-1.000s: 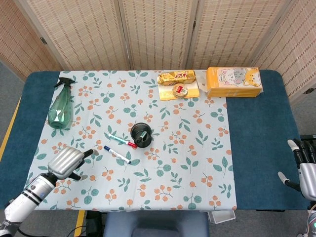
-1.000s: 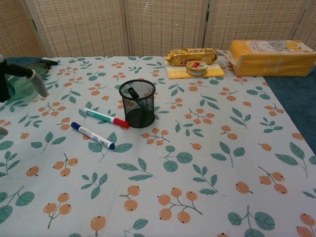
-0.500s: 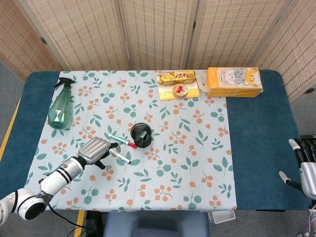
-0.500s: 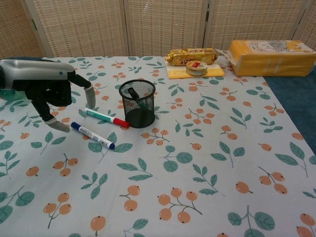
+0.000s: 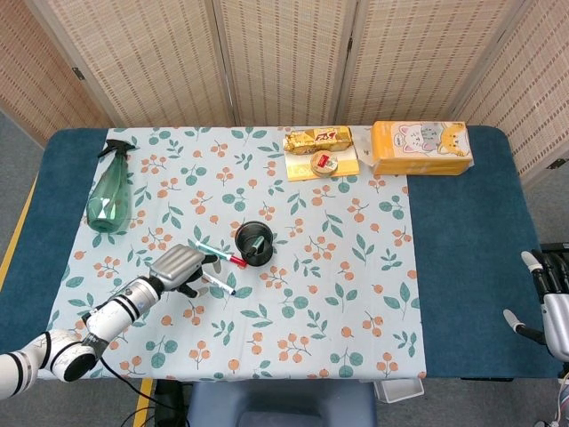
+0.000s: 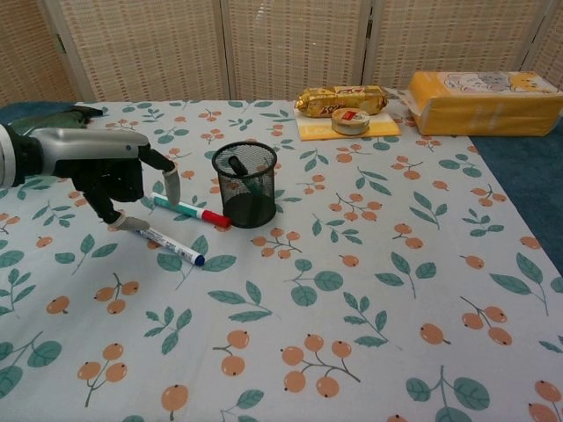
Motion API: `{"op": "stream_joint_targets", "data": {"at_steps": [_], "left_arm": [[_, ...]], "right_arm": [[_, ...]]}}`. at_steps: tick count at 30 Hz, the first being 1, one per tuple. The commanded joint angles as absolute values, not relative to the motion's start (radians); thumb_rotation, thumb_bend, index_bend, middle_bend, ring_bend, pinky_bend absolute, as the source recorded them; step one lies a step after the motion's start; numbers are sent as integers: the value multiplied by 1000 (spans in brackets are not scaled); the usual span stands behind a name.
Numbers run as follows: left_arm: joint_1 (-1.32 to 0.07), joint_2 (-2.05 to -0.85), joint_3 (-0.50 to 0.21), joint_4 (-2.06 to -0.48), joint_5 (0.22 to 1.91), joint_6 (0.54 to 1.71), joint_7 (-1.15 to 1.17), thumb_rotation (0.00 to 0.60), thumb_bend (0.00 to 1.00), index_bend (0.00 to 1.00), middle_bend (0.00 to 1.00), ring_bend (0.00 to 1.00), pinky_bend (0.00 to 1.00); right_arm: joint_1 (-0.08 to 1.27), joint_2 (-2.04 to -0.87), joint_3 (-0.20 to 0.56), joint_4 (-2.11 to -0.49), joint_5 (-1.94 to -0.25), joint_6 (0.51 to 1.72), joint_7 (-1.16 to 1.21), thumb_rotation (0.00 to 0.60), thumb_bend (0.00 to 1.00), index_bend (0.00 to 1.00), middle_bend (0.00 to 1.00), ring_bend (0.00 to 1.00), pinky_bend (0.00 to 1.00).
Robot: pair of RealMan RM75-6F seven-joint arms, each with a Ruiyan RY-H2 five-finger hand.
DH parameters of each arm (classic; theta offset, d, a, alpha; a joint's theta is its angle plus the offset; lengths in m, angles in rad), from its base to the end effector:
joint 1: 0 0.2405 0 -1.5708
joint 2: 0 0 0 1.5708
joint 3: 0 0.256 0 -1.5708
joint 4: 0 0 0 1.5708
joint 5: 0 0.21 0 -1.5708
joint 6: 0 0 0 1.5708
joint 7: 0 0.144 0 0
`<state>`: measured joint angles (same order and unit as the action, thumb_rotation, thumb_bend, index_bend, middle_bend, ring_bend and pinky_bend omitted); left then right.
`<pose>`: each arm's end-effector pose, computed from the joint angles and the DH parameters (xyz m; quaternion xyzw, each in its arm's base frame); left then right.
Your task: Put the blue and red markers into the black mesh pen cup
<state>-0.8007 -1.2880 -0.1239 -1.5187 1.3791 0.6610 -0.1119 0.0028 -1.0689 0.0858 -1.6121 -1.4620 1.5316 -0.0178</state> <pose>-0.1633 0.3493 0.0245 -0.8028 -0.4127 -0.3121 0.2961 -0.3275 -0.1620 0.1889 0.5624 -0.3739 0.3637 0.6416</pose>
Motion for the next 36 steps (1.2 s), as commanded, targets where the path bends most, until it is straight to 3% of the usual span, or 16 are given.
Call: {"op": "stream_joint_targets", "data": {"at_steps": [1, 16, 36], "left_arm": [[-812, -1332, -112, -1461, 1414, 671, -163, 600, 347, 446, 1000, 1000, 1000], [-850, -1490, -34, -1191, 1553, 723, -294, 600, 348, 439, 1000, 1000, 1000], [-868, -1539, 7, -1110, 1560, 739, -332, 600, 349, 466, 1000, 1000, 1000]], "right_arm": [[1, -1068, 85, -1611, -1465, 1536, -13, 600, 194, 64, 63, 32, 0], [-13, -1054, 73, -1609, -1491, 1560, 23, 600, 193, 64, 64, 32, 0], [-21, -1048, 70, -1608, -1501, 1575, 43, 600, 194, 64, 63, 32, 0]]}}
